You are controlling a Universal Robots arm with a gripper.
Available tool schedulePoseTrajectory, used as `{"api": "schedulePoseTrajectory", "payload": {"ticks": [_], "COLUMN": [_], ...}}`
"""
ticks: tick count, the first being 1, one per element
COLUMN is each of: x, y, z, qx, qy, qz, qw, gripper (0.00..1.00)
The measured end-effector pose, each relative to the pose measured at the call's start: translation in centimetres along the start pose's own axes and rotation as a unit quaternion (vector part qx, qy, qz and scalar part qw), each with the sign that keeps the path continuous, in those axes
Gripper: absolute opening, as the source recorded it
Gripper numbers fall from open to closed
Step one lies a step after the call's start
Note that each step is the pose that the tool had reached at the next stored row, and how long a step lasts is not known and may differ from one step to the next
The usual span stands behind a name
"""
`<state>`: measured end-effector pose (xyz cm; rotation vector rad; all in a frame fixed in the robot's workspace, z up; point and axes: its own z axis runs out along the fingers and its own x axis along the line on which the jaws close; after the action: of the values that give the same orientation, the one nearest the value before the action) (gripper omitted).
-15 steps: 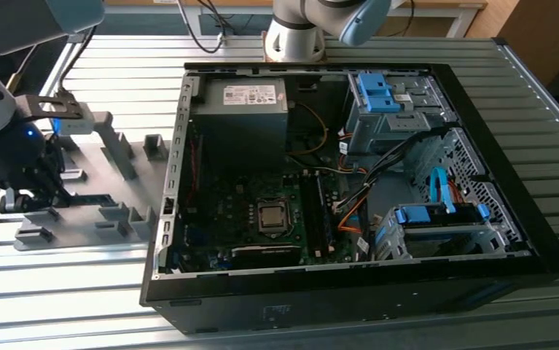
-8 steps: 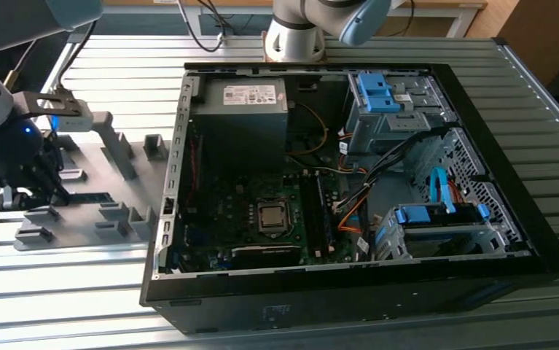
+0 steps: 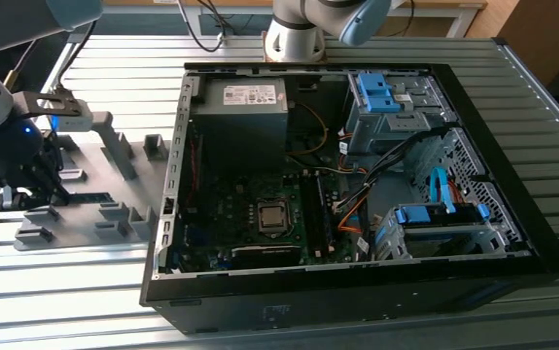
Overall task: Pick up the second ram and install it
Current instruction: 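Pick up the second ram and move it above second insertion slot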
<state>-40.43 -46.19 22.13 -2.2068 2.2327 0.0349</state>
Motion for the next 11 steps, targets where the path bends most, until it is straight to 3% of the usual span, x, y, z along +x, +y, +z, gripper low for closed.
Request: {"api": "schedulePoseTrajectory", "payload": {"ticks": [7,11], "x": [0.0,-0.01], "y": [0.01,0.01], "z": [-0.1,-0.72], "qx": [-0.0002,0.0], "qy": [0.0001,0.0], "qz": [0.0,0.0], "qw": [1.0,1.0], "gripper": [0.14,0.14]}}
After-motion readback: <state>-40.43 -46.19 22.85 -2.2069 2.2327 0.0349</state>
